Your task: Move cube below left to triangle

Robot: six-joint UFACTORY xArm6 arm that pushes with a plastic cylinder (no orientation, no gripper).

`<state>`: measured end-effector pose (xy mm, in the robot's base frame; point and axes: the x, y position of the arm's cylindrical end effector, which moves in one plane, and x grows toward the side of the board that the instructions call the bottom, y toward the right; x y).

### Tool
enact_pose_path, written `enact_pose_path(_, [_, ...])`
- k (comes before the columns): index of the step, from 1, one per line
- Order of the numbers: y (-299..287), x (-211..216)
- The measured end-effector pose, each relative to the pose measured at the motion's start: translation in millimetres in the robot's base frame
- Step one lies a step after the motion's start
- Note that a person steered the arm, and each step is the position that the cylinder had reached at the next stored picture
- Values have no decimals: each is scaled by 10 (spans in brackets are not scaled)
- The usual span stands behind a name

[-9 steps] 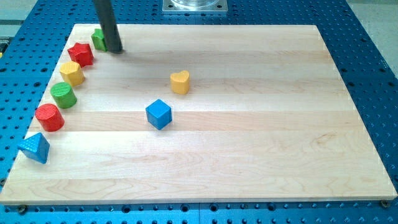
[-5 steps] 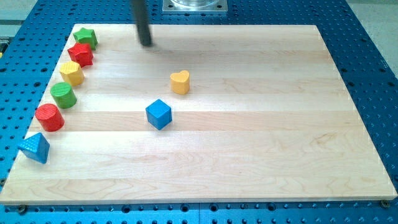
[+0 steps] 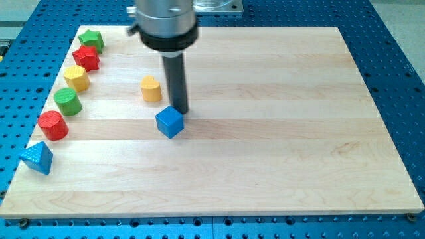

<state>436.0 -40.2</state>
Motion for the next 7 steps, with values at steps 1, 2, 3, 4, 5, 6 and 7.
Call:
enact_pose_path(1, [-82, 348])
enact_pose_path(2, [-839, 981])
enact_pose_path(3, [-1158, 1053])
enact_pose_path(4, [-1282, 797])
enact_pose_path(5, [-1699, 1128])
enact_pose_path(6, [-1738, 1374])
enact_pose_path(7, [-1395, 1568])
